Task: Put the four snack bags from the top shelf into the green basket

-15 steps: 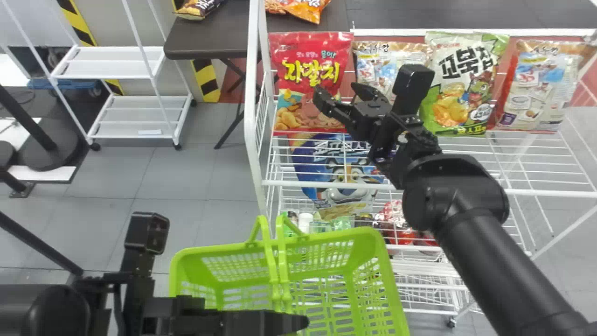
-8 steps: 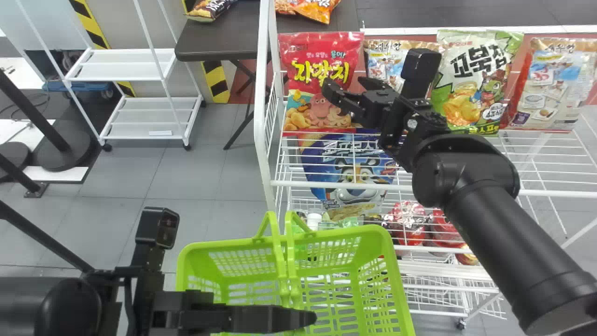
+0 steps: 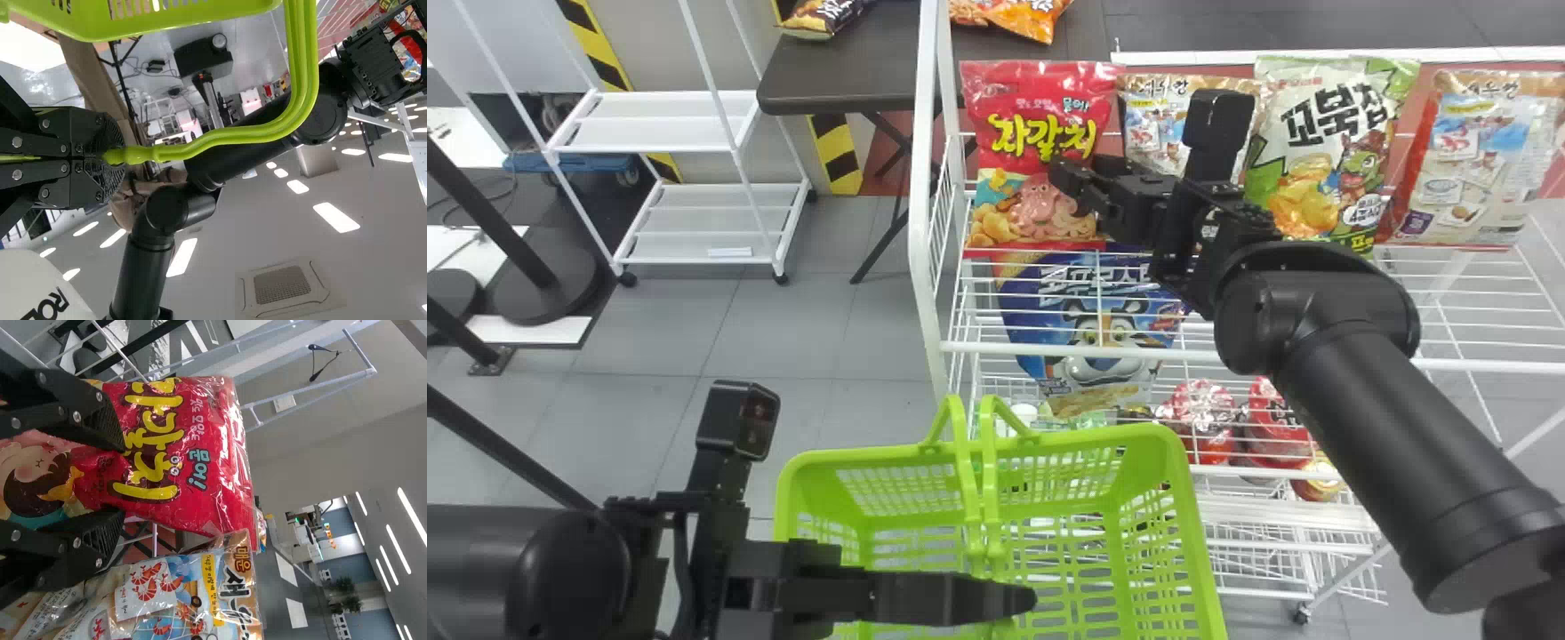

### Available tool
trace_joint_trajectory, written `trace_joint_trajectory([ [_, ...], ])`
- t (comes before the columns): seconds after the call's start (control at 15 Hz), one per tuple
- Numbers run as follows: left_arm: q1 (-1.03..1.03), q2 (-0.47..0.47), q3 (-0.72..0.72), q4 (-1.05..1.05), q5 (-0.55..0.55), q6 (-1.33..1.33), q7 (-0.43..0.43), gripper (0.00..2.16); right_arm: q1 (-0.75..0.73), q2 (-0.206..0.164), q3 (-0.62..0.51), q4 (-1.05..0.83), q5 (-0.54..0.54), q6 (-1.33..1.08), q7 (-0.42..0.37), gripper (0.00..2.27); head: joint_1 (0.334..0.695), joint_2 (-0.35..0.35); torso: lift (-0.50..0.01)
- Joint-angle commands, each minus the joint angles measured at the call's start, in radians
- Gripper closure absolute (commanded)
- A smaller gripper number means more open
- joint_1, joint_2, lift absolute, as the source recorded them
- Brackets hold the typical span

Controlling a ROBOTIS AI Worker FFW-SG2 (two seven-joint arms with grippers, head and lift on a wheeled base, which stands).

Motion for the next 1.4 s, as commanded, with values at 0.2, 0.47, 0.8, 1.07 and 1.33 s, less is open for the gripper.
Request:
trace_joint_trajectory([
  [0.2,-0.005,0.009,0.003,0.001,0.008,0.007,-0.011,2.15,0.032,0.001,0.005,-0.062,0.076,-0.002,0.048,2.20,0.695,0.062,0.000],
  [0.47,-0.002,0.015,0.020,-0.002,0.015,0.007,-0.011,2.15,0.089,0.001,0.023,-0.173,0.105,0.011,0.048,2.22,0.695,0.098,0.000],
  [0.8,-0.025,0.026,0.112,-0.009,0.015,0.007,-0.011,2.15,0.310,0.001,0.008,-0.589,0.199,0.262,-0.024,2.25,0.695,0.139,0.000],
  [1.07,-0.057,0.028,0.115,0.001,0.009,0.007,-0.011,2.15,0.503,0.001,-0.021,-0.943,0.269,0.397,-0.070,2.25,0.695,0.183,0.000],
  [1.33,-0.106,0.037,0.084,0.049,0.003,0.007,-0.011,2.15,0.702,0.001,-0.125,-1.256,0.303,0.471,-0.082,2.25,0.695,0.155,0.000],
])
